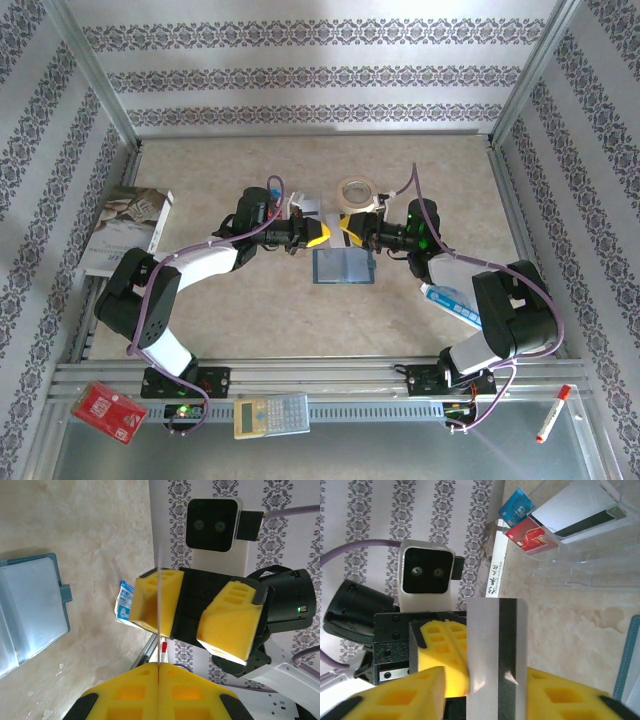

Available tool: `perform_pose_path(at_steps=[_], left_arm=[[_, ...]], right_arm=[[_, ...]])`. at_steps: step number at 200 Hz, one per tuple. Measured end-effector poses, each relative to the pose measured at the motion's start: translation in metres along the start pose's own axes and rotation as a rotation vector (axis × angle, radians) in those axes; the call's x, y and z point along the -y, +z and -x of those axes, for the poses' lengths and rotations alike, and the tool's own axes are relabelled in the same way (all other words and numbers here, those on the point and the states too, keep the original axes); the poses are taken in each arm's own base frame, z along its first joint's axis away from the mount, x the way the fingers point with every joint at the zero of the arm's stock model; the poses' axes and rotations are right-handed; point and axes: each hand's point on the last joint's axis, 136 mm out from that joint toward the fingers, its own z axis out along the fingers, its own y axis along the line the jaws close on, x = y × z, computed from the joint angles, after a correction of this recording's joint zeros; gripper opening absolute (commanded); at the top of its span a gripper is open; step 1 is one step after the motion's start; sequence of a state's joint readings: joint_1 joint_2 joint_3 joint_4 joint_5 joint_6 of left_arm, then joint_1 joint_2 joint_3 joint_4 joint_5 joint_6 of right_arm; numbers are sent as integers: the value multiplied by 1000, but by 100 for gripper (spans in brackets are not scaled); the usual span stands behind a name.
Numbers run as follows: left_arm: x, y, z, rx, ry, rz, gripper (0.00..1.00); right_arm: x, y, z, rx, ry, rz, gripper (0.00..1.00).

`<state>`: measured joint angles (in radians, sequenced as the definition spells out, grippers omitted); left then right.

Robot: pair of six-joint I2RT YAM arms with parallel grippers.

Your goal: Take the credit cards out of the card holder

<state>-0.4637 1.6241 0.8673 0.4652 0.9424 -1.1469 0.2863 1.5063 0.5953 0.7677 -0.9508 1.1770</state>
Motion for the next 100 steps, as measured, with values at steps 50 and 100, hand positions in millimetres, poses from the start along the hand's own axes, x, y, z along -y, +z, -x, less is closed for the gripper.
perform_pose_path(at_steps=[50, 100], left_arm=[[0, -3, 5, 34, -17, -18, 6], [-2, -12, 25, 215, -77, -32, 31]], right_arm=[[-6, 0, 2, 13, 9, 13, 3], [-21, 3, 6, 60, 13, 22, 3]])
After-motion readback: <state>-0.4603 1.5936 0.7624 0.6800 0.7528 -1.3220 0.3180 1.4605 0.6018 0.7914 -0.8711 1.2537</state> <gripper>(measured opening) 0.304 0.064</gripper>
